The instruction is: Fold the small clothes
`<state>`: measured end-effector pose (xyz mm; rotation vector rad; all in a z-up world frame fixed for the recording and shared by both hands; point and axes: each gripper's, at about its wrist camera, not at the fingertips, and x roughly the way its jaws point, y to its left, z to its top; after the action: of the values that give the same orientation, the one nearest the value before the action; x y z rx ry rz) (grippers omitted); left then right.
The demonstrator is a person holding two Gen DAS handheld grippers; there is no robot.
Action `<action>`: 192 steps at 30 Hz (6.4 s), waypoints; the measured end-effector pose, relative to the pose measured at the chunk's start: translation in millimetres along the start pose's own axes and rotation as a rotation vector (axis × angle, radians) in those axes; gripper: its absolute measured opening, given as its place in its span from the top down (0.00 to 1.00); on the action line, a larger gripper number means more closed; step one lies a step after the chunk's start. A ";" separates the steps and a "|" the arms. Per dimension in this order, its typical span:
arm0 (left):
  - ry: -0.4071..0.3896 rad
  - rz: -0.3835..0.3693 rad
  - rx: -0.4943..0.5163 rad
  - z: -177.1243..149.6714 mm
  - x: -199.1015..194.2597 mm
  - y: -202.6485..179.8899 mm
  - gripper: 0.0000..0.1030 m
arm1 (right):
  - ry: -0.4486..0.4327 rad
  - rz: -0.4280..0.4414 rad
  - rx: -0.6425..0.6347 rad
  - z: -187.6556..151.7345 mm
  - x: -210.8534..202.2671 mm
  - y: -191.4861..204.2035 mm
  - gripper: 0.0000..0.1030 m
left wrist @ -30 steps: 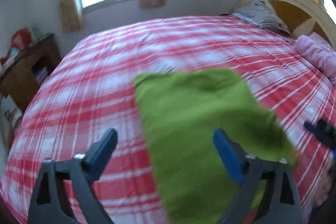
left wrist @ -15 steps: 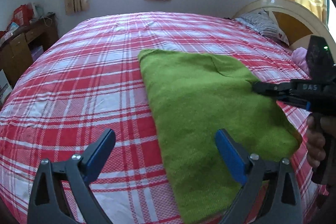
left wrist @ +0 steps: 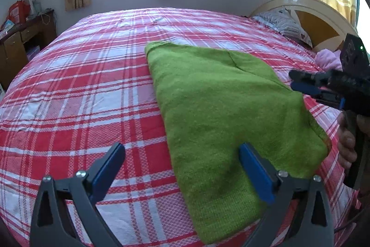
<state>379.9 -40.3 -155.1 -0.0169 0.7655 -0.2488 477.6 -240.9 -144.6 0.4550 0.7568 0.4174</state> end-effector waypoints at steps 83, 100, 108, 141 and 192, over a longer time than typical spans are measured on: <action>0.055 -0.309 -0.112 9.3 24.2 3.2 0.63 | 0.132 0.143 0.065 29.1 79.7 -38.5 0.71; 0.031 -0.193 -0.039 -12.1 -59.6 12.2 0.70 | 0.079 0.286 0.026 -8.7 35.4 29.6 0.72; 0.004 -0.160 -0.064 -30.1 -95.2 34.0 0.70 | 0.086 0.339 -0.007 -30.3 29.6 72.3 0.73; -0.123 -0.009 -0.262 -94.3 -189.0 149.8 0.70 | 0.233 0.539 -0.147 -88.2 105.3 247.6 0.74; -0.158 0.185 -0.435 -153.3 -222.9 233.0 0.25 | 0.404 0.412 -0.235 -133.4 202.5 298.1 0.76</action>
<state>170.5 248.3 -138.0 -0.3718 0.6467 0.0981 454.7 140.7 -183.7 0.3050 0.9915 0.9940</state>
